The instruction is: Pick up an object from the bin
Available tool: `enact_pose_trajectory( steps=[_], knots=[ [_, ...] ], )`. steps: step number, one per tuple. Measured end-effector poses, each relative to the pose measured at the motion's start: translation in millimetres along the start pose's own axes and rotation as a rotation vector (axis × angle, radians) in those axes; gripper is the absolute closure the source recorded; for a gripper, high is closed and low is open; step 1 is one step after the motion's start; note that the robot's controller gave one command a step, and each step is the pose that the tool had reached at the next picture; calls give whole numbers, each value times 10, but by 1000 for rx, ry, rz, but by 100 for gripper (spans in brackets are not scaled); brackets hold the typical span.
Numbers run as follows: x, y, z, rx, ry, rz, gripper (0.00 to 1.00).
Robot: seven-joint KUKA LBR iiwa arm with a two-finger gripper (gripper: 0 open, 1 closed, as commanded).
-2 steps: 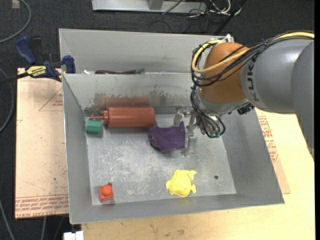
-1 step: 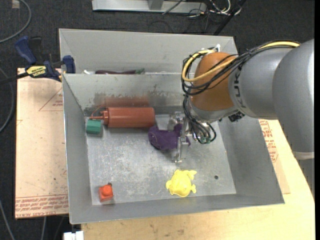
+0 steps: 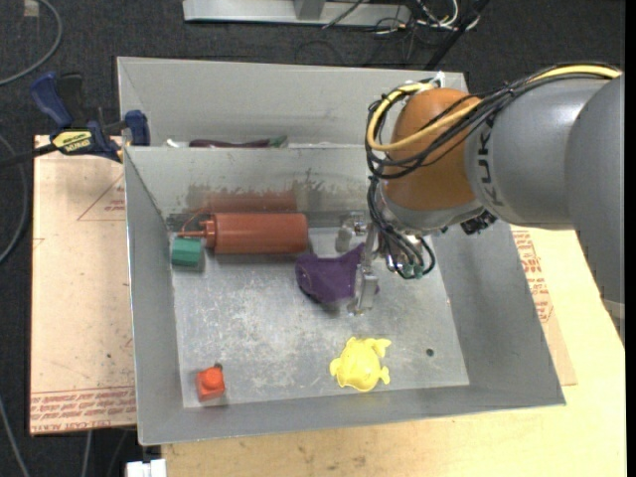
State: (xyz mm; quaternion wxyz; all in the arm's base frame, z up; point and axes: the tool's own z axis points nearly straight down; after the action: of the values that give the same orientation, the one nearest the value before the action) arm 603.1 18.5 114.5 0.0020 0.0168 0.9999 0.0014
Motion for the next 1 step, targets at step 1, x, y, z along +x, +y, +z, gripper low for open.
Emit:
enact_pose_trajectory(
  steps=[1],
  knots=[
    [-114,92,347,-1,2,32,0]
  ],
)
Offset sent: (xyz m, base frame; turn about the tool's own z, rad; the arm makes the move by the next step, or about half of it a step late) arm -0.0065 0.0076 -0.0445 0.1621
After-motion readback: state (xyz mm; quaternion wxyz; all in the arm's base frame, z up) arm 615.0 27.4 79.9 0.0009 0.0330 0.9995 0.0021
